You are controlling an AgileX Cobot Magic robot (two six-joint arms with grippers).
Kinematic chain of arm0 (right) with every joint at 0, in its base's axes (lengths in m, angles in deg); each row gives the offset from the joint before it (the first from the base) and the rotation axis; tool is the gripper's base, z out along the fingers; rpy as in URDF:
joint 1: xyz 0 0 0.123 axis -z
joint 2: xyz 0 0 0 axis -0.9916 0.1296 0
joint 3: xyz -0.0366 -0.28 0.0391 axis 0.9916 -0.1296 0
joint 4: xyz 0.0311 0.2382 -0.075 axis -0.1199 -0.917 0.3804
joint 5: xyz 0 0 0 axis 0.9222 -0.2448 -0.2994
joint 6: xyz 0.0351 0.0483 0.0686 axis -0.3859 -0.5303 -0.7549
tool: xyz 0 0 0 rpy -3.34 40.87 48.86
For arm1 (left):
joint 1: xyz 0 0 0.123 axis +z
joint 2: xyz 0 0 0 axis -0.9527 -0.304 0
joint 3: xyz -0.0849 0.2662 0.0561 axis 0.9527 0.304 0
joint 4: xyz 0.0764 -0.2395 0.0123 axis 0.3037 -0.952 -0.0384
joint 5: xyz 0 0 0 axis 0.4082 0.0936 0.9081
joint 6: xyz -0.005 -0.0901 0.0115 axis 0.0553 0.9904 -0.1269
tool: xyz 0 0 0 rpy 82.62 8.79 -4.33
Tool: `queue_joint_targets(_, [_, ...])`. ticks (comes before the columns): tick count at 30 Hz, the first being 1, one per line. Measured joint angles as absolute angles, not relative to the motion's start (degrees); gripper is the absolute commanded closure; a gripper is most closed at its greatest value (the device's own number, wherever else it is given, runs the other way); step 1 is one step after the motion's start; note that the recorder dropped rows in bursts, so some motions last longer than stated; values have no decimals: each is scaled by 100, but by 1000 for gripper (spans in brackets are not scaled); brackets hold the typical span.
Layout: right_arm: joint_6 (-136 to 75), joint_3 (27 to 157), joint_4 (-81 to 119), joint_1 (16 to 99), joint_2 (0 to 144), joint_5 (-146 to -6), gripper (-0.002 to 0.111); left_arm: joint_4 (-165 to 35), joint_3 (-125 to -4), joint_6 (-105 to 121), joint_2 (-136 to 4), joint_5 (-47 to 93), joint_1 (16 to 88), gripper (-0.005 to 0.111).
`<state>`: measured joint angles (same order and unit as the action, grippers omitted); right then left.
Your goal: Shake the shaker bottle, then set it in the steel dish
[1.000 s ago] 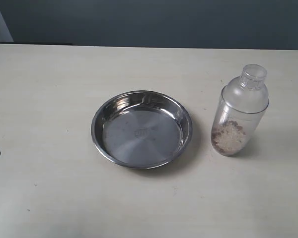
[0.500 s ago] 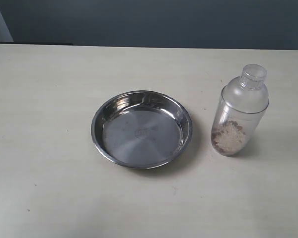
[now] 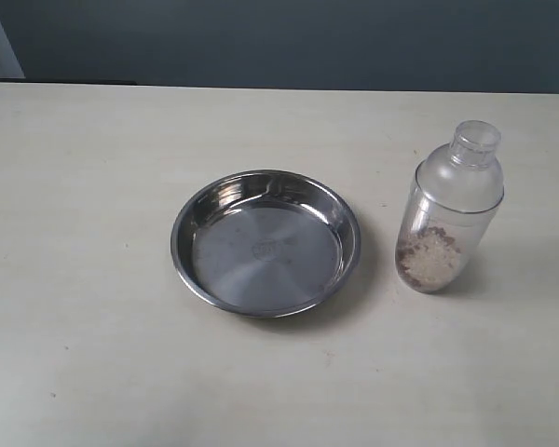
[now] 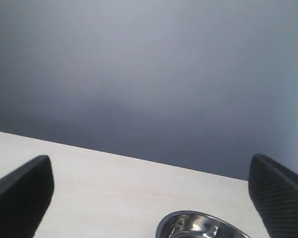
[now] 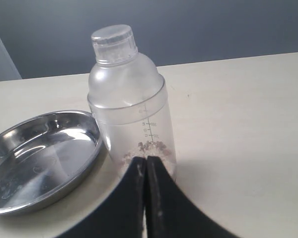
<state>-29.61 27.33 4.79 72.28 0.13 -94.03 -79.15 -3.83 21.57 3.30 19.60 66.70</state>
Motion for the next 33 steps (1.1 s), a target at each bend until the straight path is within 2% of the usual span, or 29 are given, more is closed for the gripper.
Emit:
queue_joint_targets(3, [-2961, 2733, 479, 7228, 13, -9403, 109, -8161, -383, 2243, 330, 1900, 6670, 5])
queue_joint_targets(6, [-2961, 2733, 479, 7228, 13, -9403, 109, -8210, -369, 2868, 330, 1268, 6670, 5])
queue_joint_targets(11, [-2961, 2733, 479, 7228, 13, -9403, 109, -5629, -502, 4482, -49, -215, 6670, 5])
queue_joint_targets(16, [-2961, 2733, 479, 7228, 13, -9403, 109, -4178, -1618, 5672, -1564, -201, 6670, 5])
queue_joint_targets(18, [-2961, 2733, 479, 7228, 13, -9403, 109, -3556, -2388, 5823, -3258, 6, 6670, 5])
queue_joint_targets(19, [-2961, 2733, 479, 7228, 13, -9403, 109, -3480, -2493, 5868, -3577, -81, 6670, 5])
queue_joint_targets(20, [-2961, 2733, 479, 7228, 13, -9403, 109, -3390, -2645, 6096, -4254, -412, 6670, 5])
queue_joint_targets(24, [-2961, 2733, 479, 7228, 13, -9403, 109, -3353, -2715, 6483, -5319, -1492, 6670, 5])
queue_joint_targets(31, [-2961, 2733, 479, 7228, 13, -9403, 109, -2794, -3158, 6556, -6547, -1973, 6670, 17])
queue_joint_targets(33, [-2961, 2733, 479, 7228, 13, -9403, 109, -2402, -3440, 6667, -6870, -2313, 6670, 28])
